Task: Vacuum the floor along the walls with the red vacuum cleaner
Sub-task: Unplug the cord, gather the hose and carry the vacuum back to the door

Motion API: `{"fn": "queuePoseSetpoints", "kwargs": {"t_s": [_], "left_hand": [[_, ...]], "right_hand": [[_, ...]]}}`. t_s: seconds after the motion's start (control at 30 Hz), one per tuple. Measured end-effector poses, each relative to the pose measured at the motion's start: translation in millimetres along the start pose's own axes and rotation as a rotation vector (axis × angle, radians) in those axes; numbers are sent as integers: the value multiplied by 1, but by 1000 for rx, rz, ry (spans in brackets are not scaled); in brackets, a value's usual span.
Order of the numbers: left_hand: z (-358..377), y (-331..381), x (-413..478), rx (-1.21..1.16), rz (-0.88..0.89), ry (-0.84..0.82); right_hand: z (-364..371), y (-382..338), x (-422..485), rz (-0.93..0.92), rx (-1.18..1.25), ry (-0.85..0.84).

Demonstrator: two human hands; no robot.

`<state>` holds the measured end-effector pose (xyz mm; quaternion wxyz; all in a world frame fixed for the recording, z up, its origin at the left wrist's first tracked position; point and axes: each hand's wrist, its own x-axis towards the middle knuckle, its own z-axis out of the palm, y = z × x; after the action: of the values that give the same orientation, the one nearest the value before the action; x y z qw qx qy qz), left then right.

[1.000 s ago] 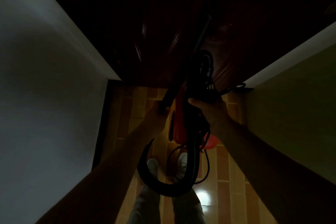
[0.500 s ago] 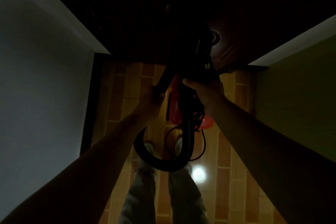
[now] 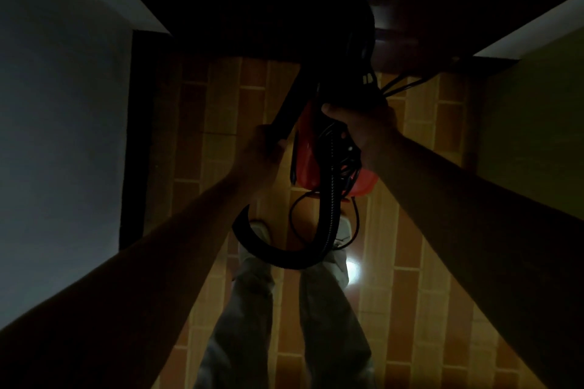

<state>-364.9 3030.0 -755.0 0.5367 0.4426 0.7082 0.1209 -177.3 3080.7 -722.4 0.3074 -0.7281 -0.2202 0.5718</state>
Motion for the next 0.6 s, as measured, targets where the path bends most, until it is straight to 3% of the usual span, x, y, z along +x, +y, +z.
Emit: {"fn": "queuePoseSetpoints", "kwargs": {"t_s": [0.6], "left_hand": [[31, -89, 75, 130, -65, -22]], "right_hand": [[20, 89, 86, 31, -60, 8]]}}
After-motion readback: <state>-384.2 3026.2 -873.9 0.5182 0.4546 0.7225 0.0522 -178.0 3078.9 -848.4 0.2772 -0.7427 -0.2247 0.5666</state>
